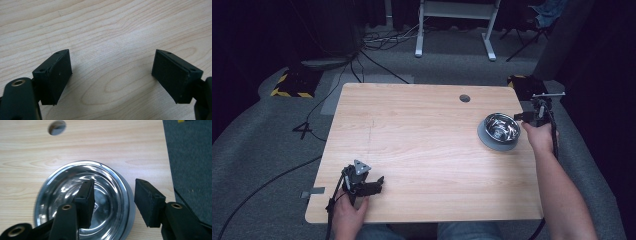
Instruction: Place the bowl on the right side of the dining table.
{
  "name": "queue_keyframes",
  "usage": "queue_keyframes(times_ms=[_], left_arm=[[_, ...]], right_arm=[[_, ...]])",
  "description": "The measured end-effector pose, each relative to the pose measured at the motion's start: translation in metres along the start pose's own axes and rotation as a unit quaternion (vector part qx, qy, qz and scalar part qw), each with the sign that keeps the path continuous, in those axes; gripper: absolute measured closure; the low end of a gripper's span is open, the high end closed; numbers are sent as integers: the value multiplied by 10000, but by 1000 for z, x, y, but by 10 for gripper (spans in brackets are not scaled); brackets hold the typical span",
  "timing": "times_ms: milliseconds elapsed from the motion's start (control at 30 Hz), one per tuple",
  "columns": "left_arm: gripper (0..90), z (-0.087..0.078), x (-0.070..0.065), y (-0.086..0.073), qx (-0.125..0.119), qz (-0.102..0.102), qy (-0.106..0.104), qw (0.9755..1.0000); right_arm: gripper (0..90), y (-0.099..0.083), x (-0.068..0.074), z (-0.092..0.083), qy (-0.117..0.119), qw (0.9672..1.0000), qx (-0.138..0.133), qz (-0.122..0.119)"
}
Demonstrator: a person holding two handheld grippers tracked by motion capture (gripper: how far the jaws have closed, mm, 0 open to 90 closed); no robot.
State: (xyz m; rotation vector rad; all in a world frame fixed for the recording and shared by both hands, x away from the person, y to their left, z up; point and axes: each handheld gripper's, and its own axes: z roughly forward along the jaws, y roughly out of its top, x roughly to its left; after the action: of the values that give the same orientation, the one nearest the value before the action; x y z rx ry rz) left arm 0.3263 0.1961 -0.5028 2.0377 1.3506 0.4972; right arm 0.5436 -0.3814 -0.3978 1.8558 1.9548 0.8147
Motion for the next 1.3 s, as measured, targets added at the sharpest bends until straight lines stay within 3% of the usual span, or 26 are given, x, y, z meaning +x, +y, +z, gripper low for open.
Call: queue_keyframes(times_ms=[300,500,667,833,1100,1133,1167,1267,1300], left_arm=[[166,0,0,0,0,0,2,10000],[166,0,0,0,1,2,2,10000],[166,0,0,0,1,2,0,10000],[166,0,0,0,8,0,13,10000],[166,-1,0,-1,-3,-3,30,10000],[166,-1,0,-1,-1,-1,26,10000],[166,-1,0,-1,-1,-2,24,10000],[166,-1,0,-1,-1,-4,24,10000],[166,-1,0,-1,2,-4,19,10000]], right_arm=[[510,4,20,-27,256,9983,-340,-388],[510,4,27,-41,386,9974,-370,-492],[507,2,40,-53,604,9945,-438,-737],[498,-4,54,-64,975,9889,-572,-967],[486,-16,76,-76,1334,9812,-622,-1250],[483,-19,81,-79,1434,9786,-627,-1333],[483,-19,81,-79,1434,9786,-627,-1333],[474,-25,92,-85,1602,9743,-621,-1454],[474,-25,92,-85,1602,9743,-621,-1454]])
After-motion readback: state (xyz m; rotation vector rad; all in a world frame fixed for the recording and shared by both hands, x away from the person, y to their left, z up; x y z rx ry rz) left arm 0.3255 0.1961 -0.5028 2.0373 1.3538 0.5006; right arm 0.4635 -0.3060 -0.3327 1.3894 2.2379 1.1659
